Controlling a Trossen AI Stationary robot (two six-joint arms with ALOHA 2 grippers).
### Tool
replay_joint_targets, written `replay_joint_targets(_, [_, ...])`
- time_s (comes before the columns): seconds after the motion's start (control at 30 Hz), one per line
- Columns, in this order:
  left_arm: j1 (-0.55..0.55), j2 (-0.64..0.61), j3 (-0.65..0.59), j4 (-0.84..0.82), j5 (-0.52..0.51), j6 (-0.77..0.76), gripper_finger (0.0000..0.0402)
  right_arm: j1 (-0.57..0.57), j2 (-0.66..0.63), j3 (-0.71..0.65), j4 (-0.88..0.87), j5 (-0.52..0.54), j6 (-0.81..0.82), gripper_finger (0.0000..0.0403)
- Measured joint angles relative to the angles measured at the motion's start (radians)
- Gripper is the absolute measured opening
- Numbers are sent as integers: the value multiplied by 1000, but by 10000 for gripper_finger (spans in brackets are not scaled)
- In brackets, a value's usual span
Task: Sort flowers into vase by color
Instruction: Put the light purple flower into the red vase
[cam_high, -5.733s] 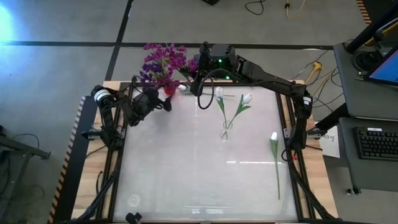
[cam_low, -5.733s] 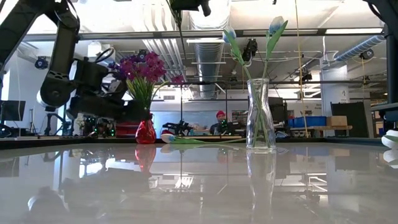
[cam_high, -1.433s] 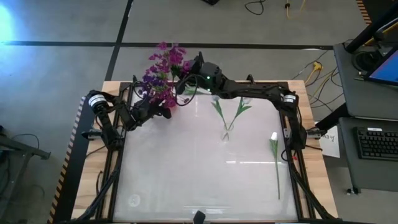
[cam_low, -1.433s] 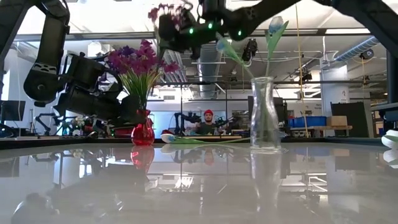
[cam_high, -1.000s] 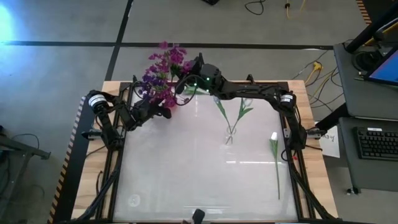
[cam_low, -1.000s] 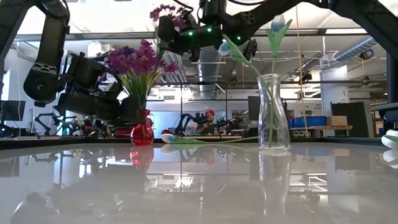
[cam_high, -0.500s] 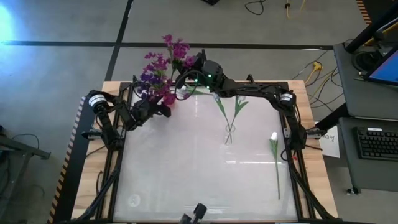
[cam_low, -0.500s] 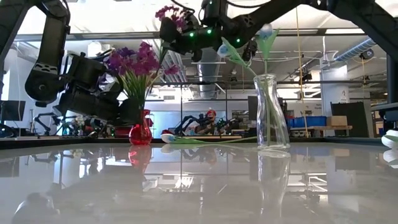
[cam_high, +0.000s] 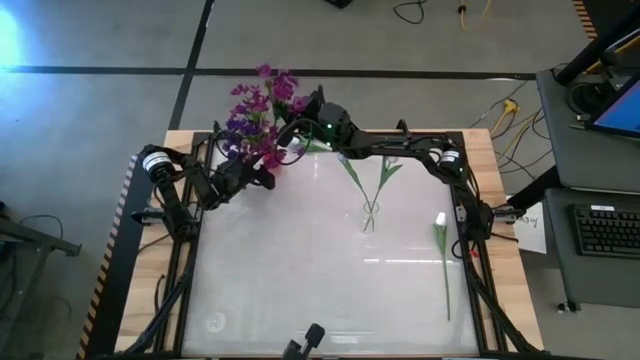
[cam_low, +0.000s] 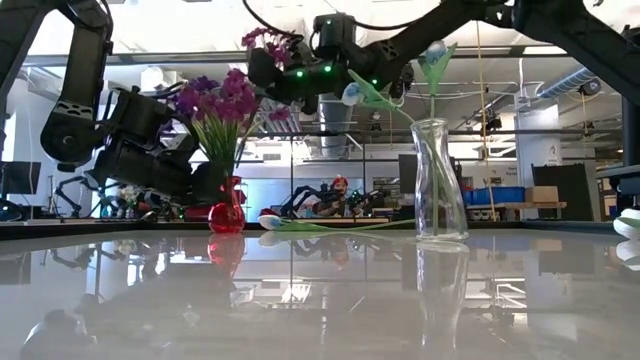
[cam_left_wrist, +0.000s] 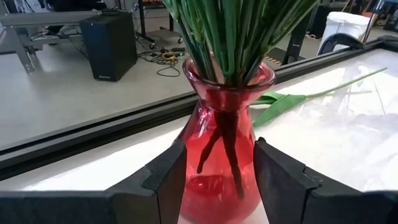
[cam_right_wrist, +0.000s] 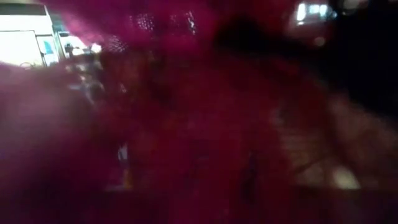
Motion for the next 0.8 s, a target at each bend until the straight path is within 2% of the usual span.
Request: replay_joint_targets(0.8, [0, 0, 0, -1, 0, 0, 160, 7, 52, -1, 55, -10, 8, 22])
